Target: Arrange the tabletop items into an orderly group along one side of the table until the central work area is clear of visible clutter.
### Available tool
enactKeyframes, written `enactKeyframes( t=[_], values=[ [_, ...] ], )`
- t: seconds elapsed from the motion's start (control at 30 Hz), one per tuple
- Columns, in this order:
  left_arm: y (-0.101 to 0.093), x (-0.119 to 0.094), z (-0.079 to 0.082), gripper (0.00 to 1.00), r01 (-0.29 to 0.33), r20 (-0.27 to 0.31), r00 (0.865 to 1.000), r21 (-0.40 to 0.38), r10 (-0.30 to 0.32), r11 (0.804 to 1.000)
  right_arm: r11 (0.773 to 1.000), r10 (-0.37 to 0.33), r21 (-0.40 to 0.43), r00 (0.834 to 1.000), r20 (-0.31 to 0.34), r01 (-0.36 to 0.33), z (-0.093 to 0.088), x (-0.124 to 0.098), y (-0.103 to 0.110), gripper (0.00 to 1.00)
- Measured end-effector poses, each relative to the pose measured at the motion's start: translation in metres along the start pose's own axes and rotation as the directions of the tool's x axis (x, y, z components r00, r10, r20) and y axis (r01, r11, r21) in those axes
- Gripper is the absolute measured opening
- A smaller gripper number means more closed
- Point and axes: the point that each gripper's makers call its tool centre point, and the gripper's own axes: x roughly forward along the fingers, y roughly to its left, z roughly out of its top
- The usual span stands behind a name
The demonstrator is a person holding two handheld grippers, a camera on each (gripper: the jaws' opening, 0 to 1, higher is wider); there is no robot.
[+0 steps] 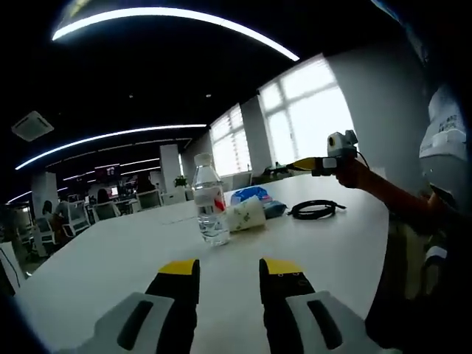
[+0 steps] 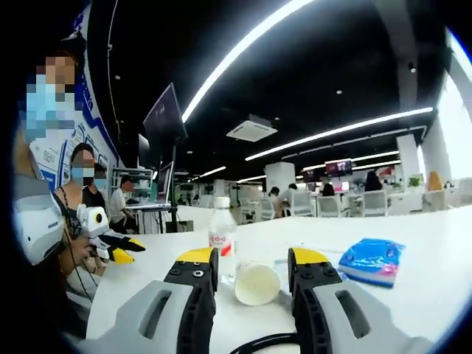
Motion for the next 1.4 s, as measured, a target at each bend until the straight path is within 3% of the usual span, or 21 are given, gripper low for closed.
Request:
enactKeyframes(
  t=[0.1,0.3,0.6,0.83,0.93,1.0,1.13,1.2,1.3,1.4],
  values=[
    [-0.001,0.003,0.001,0.39,0.008,0.007,1.0,0.001,-0.008,1.0,0.999,-0.023,-0.028,0.999,-0.033,0.022,-0.007,-0.003,-0.007,0.42],
    [-0.002,0.013,0.001,0.5,0.015,0.014,1.0,-0.014,-0.015,1.0,0.999,-0.016,-0.048,1.0,-0.026,0.014,-0.005,-0.006,-0.005,0.46],
    [0.005,0.024,-0.007,0.52,0.068,-0.003,0.998,-0.002,-0.068,0.998,0.998,0.013,-0.058,1.0,-0.02,-0.015,-0.003,-0.008,0.001,0.46],
    [0.011,0.029,0.0,0.52,0.08,0.032,0.996,-0.012,-0.08,0.997,1.0,0.007,-0.024,1.0,0.002,-0.007,0.003,-0.012,0.0,0.46],
    [0.013,0.031,-0.001,0.52,0.072,0.03,0.997,-0.025,-0.071,0.997,0.998,-0.049,-0.044,0.999,-0.012,0.049,0.002,-0.015,-0.009,0.46],
    [0.014,0.031,-0.003,0.52,0.072,0.032,0.997,-0.057,-0.071,0.996,0.987,-0.121,-0.113,0.992,-0.038,0.116,-0.002,-0.018,-0.02,0.46],
    [0.019,0.031,-0.002,0.52,0.057,0.054,0.997,-0.1,-0.052,0.993,0.984,-0.138,-0.116,0.99,-0.042,0.132,-0.003,-0.02,-0.022,0.46],
    [0.022,0.03,0.0,0.52,0.042,0.053,0.998,-0.088,-0.037,0.995,0.982,-0.154,-0.119,0.987,-0.045,0.147,-0.003,-0.022,-0.024,0.46],
    [0.023,0.03,0.004,0.52,0.038,0.046,0.998,-0.054,-0.036,0.998,0.958,-0.255,-0.145,0.967,-0.022,0.249,-0.001,-0.032,-0.033,0.41],
    [0.024,0.033,0.006,0.52,0.043,0.047,0.998,-0.041,-0.041,0.998,0.95,-0.274,-0.157,0.962,-0.006,0.27,-0.002,-0.044,-0.033,0.37]
  ],
)
